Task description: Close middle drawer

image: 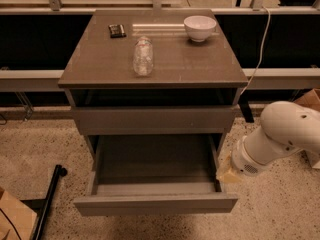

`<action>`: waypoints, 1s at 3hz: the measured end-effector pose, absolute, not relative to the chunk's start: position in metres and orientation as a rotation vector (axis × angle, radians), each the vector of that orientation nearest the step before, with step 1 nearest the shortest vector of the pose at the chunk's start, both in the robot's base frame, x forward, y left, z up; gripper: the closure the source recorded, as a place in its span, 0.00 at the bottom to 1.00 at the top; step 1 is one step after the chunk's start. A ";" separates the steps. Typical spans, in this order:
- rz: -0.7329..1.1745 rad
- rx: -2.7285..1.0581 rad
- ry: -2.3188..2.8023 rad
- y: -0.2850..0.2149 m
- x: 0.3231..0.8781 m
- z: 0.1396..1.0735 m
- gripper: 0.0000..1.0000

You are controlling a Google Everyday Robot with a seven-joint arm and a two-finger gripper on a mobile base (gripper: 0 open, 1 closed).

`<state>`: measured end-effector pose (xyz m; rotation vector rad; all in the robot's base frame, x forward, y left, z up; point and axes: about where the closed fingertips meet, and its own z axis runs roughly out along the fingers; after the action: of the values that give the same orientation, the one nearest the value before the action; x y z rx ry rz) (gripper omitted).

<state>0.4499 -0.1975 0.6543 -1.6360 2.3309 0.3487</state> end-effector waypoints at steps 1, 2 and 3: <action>0.482 -1.648 2.383 -0.191 0.442 0.580 1.00; 0.578 -1.645 2.415 -0.189 0.436 0.536 1.00; 0.557 -1.644 2.416 -0.187 0.435 0.535 1.00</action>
Offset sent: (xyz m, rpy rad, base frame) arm -0.0142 0.0082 -0.1568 0.0830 0.2288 0.0018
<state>0.4354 -0.1872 0.5353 -1.6439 2.4159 0.5565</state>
